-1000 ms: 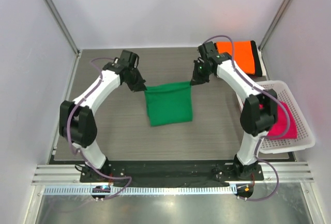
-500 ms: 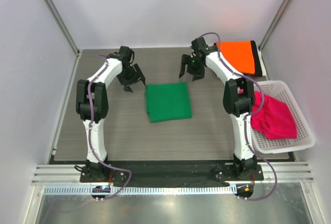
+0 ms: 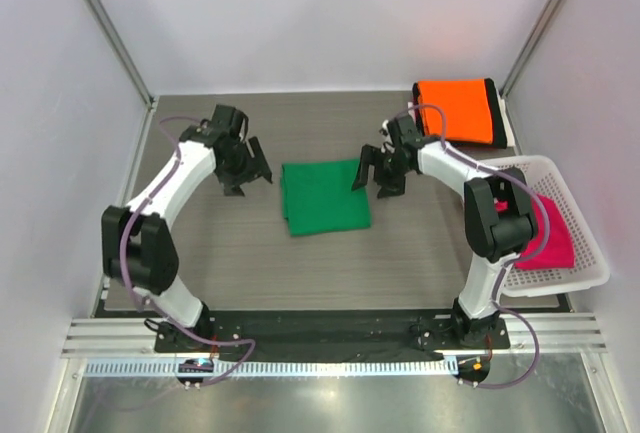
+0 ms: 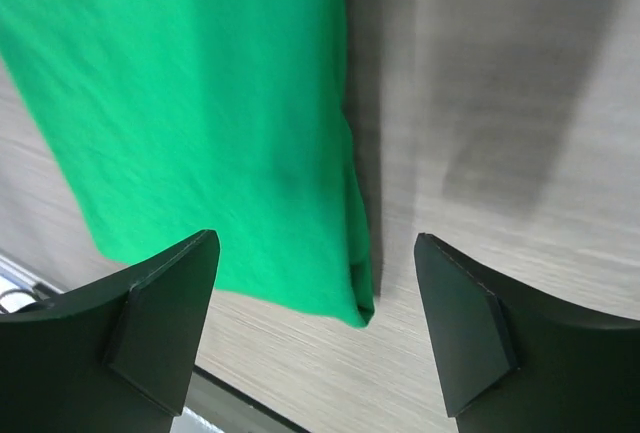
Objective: Fold and stack the t-shirts
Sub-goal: Fold the tshirt, then neatly place the folded tshirt to the corner
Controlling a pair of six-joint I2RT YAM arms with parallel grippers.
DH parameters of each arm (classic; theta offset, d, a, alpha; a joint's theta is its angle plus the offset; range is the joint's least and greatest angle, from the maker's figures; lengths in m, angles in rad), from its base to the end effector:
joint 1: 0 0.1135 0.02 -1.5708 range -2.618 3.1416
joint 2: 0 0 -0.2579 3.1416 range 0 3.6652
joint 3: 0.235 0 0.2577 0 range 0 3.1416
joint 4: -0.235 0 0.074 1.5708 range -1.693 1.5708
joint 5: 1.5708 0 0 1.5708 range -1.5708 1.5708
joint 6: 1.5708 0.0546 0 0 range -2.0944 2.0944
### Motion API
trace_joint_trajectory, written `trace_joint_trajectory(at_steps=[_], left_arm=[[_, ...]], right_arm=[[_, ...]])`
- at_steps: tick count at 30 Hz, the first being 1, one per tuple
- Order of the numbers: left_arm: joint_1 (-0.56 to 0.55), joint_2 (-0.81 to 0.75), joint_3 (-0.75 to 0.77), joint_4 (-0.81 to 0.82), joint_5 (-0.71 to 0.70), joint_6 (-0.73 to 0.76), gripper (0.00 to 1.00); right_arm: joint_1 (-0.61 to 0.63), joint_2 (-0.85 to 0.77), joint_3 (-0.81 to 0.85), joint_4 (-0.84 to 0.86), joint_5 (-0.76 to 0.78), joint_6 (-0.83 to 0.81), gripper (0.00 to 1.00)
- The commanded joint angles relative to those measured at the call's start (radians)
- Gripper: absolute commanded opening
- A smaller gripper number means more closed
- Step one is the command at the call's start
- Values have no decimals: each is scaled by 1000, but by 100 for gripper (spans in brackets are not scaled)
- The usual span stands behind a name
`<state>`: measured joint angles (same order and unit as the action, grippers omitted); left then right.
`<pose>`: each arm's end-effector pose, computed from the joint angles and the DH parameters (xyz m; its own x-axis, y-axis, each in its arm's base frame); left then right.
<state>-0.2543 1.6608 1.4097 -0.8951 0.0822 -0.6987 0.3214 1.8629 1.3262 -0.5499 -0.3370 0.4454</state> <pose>0.3412 -0.0933 0.2492 -0.8576 -0.4394 -0.2673 -0.3502 0.8795 -0.3223 0.3726 0.1431 0.1728 -0.9492 0.1125 -0.2940 -0.0390 0.8846 0.4646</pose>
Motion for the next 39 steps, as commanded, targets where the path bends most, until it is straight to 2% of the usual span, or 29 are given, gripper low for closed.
trace_joint_trajectory(at_steps=[1,5,8,13,16,21,23,27,33,39], left_arm=[[-22,-88,-113,31,7,2,76],[-26,-251,-205,27,4,-8,76],[-26,-315,-241,2,-9,-10,76],[-26,-417,-242,-63,-47,14,77],[-28,-447,-238,-87,-64,36,77],[-28,-486,-238,-143,-75,82,76],[-26,-524,-262,-139,-117,93,77],[-28,-588,-316,-98,-142,103,77],[-26,-651,-359,-73,-177,116,76],[-28,-696,-373,-70,-213,142,76]], right_arm=[[27,-64,-122,140,-57,49,84],[82,-90,-206,195,-40,93,82],[155,-110,-243,223,-10,131,81],[338,-169,-309,266,39,269,80],[369,-209,-327,277,35,289,83],[314,-345,-367,194,87,243,91],[242,-387,-407,196,76,225,98],[106,-427,-432,226,6,171,100],[-7,-302,-377,306,-92,153,98],[-58,-113,-299,399,-145,176,89]])
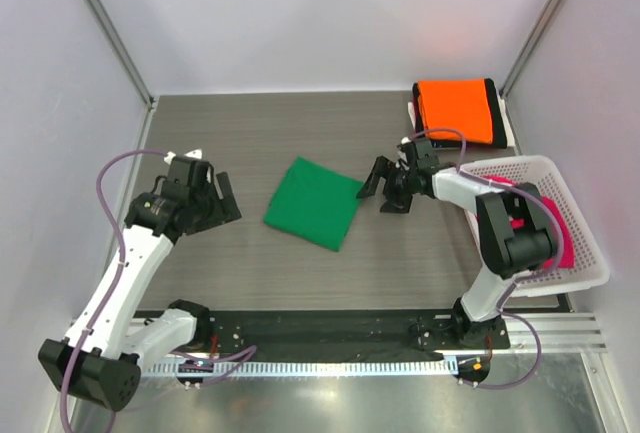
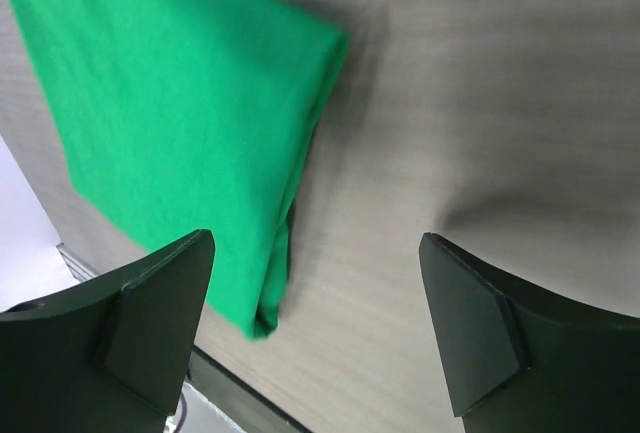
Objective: Fold and stack the t-shirts
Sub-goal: Neatly place the folded tshirt to the corner
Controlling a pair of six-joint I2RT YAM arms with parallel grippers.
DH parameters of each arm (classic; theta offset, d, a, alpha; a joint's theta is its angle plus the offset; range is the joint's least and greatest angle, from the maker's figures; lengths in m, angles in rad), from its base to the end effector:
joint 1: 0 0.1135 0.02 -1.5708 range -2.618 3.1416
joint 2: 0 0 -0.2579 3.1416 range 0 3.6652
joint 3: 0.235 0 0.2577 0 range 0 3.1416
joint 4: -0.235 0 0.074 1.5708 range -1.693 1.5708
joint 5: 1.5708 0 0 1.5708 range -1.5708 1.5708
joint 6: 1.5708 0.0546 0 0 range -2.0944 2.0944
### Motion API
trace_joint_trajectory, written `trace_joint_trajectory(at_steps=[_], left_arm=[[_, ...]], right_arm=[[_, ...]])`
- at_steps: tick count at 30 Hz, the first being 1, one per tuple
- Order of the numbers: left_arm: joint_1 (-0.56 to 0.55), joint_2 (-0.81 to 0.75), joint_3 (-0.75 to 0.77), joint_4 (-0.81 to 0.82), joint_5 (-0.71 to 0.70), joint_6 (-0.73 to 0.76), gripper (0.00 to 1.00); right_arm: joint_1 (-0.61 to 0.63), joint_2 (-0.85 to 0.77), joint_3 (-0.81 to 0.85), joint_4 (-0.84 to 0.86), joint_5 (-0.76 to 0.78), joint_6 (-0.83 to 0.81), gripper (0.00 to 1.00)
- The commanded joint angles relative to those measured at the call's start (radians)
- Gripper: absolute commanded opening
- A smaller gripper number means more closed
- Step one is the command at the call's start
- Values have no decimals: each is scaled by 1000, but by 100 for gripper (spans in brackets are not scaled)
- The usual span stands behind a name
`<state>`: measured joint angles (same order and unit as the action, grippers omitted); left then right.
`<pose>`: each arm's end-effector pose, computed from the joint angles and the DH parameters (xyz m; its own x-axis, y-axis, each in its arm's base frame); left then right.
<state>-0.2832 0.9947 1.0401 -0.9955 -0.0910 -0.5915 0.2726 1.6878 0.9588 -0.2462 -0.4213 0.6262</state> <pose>0.1952 -0.0516 0.2967 -0.7752 -0.3527 -0.5240 -0.2466 0.9328 -0.2629 0.3277 0.1148 0.1449 -0.9195 0.2983 -0.2562 0.0892 0.7927 0.6031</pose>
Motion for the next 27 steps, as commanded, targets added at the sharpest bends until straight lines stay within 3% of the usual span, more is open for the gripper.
trace_joint_trajectory(at_steps=[1,10,13,14,20,21,22,24,26,27], left_arm=[[3,-45,-6,29,-44,39,76],[3,-145,-69,77,-81,39,76],[3,-182,-92,96,-90,33,77],[3,-203,-103,101,-95,32,77],[1,-275,-140,139,-107,29,77],[3,-281,-141,141,-119,29,78],[3,-289,-143,141,-124,29,78],[3,-295,-144,146,-134,35,78],[1,-294,-144,146,-142,33,78],[3,-294,-143,143,-142,33,78]], right_arm=[[-9,88,90,108,-68,1,88],[103,263,116,234,-73,79,78],[134,274,54,339,-89,145,65],[137,274,25,390,-103,173,56],[139,355,-124,826,-221,374,33],[139,363,-130,913,-231,392,21],[137,371,-137,951,-240,424,18],[135,375,-124,1011,-260,437,4],[126,359,-101,983,-272,410,1],[122,321,-60,858,-263,367,1]])
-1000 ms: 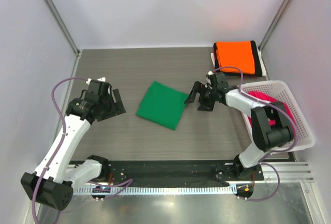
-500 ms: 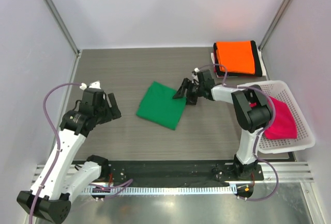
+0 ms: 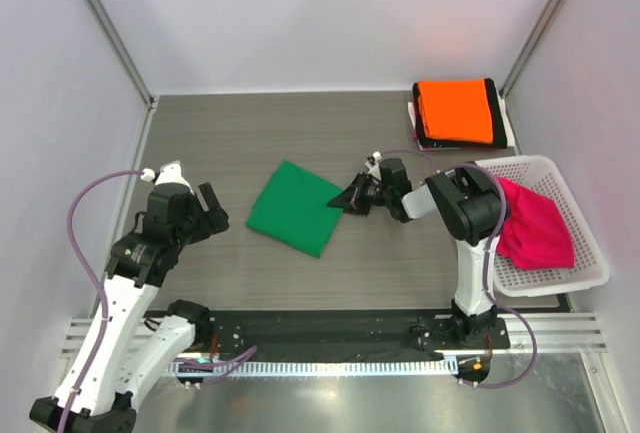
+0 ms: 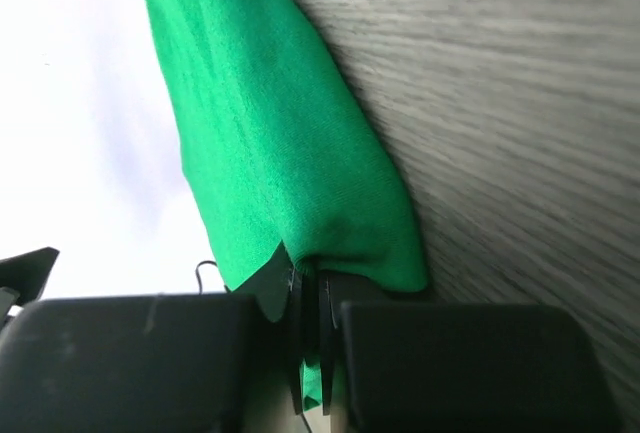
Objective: Fold and stack the t-shirts
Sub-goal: Neatly place the folded tshirt to the corner
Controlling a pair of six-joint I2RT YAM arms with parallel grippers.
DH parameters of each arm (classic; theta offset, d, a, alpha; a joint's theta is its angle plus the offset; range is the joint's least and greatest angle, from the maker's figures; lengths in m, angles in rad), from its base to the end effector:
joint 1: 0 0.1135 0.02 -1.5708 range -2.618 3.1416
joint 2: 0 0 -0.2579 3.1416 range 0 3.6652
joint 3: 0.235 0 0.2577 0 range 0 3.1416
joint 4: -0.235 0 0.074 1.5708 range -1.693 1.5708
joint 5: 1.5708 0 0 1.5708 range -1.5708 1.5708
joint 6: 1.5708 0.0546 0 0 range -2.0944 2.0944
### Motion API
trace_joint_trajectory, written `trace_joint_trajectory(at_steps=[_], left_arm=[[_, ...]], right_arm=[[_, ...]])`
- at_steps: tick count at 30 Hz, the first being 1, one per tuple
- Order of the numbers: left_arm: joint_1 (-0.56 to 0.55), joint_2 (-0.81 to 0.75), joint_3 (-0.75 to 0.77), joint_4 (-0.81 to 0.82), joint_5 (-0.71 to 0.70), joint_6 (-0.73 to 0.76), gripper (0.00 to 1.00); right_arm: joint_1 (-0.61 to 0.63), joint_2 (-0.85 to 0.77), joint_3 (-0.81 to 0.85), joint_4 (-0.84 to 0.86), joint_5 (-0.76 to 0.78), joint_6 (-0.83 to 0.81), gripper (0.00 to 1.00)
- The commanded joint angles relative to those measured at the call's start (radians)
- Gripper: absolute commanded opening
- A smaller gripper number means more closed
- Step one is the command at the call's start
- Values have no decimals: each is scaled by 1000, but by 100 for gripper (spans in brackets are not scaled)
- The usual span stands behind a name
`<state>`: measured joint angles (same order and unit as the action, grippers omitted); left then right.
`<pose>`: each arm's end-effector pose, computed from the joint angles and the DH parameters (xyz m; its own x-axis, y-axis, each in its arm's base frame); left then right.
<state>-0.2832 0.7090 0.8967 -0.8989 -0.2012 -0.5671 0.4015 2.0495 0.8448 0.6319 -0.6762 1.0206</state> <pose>0.1527 -0.0331 0.3039 -0.5976 -0.3743 -0.7091 -0.2283 0.9272 -0.2969 0.3387 0.1809 0.0667 -0.9333 0.3260 -0.1503 0.0128 0.4485 0.8937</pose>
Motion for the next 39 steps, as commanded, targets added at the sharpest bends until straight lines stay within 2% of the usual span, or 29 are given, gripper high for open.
trace_joint_trajectory(at_steps=[1,2,5,6,7,11,17,22,30,39], left_arm=[[1,-6,1,45,-30,7,78],[3,-9,1,45,-30,7,78],[3,-11,1,46,-33,9,78],[3,-14,-1,46,-32,9,78],[3,-14,-1,48,-33,9,78],[1,-20,-2,52,-32,10,78],[3,-23,-4,55,-32,13,78],[3,-20,-7,57,-33,13,78],[1,7,-7,57,-29,13,77],[3,30,-8,58,-24,13,77]], right_arm=[[-12,-66,77,-105,9,-77,1],[-18,-96,106,-318,39,-209,1],[-26,-187,258,-625,208,-409,1],[-35,-204,334,-790,251,-506,1],[-41,-233,374,-861,348,-566,1],[-75,-281,525,-1115,559,-755,1],[-135,-288,692,-1218,760,-950,1],[-153,-284,847,-1267,843,-1071,1],[-194,-287,1068,-1343,822,-1218,1],[-262,-276,1254,-1416,767,-1277,1]])
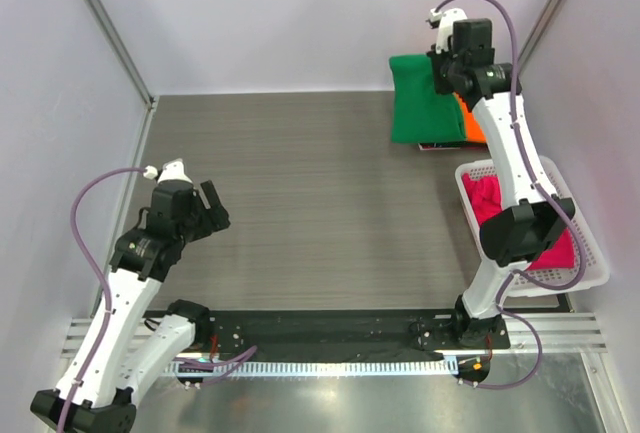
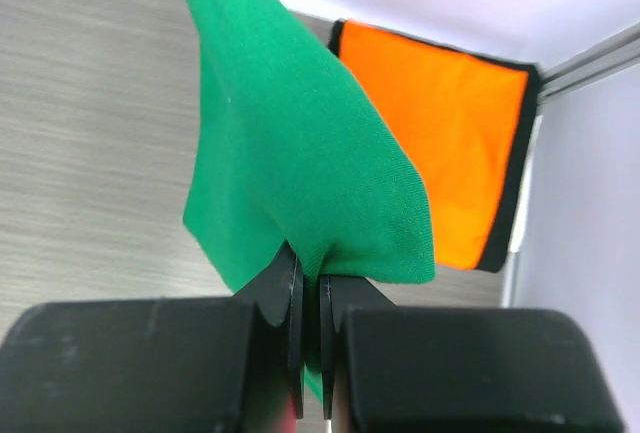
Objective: Fold and stack the t-shirts
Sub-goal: Neatly place the folded tshirt to the corner
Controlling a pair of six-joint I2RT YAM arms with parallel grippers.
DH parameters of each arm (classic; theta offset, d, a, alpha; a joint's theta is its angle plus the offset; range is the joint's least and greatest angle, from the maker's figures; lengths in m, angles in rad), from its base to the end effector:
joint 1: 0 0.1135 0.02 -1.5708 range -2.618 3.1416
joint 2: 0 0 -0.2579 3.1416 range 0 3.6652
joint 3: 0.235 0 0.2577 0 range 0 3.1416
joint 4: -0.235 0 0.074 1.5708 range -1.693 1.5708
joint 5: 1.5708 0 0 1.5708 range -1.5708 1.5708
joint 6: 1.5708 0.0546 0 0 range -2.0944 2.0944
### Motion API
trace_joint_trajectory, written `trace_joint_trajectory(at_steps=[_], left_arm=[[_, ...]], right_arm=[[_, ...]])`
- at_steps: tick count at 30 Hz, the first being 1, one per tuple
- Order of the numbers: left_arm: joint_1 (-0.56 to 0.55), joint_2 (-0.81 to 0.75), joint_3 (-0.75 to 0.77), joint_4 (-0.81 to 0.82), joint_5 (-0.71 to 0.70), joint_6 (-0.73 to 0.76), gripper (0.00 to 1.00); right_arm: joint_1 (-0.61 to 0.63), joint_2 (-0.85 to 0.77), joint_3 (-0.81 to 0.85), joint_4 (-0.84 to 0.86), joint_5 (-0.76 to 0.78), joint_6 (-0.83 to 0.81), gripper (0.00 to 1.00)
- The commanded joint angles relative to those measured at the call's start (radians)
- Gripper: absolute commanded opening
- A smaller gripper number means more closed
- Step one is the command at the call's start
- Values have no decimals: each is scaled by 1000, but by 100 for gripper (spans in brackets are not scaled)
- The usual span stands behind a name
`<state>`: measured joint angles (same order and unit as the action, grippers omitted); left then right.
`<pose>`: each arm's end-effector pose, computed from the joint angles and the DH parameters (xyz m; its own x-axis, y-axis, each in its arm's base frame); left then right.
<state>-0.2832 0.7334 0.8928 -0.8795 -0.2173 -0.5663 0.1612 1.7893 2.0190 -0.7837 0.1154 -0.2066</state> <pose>0.1589 -0.0340 0.3012 -0.5972 -0.3718 -0.7107 -0.2408 0.9283 -0.2833 0.4110 0.0605 0.4133 -0.4954 -0.2870 -0.8199 -0.1680 0.9577 -0.2337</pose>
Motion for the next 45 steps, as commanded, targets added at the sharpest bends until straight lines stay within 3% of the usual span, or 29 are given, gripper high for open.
trace_joint_trajectory(at_steps=[1,12,28,34,39,40,41,42,43,45], left_arm=[[3,8,-5,39,-7,13,77],[3,31,-6,39,-8,11,77],[3,50,-8,37,-14,5,76],[3,70,-8,36,-17,2,76],[3,83,-8,31,-21,0,76],[1,84,-8,33,-21,0,76],[3,84,-8,33,-19,0,76],[1,84,-8,33,-17,0,76],[3,86,-8,31,-17,0,76],[1,81,-8,33,-17,0,76]], right_arm=[[-40,-10,90,0,-36,-65,1],[-140,160,280,-45,-181,-94,1],[-250,352,400,-6,-180,-152,1],[-308,444,386,99,-191,-182,1],[-345,553,357,308,-165,-183,5],[-362,577,357,349,-131,-136,10],[-367,619,363,415,-73,-105,45],[-370,642,395,425,-13,-70,66],[-370,656,411,425,41,-54,79],[-371,645,402,426,179,-16,89]])
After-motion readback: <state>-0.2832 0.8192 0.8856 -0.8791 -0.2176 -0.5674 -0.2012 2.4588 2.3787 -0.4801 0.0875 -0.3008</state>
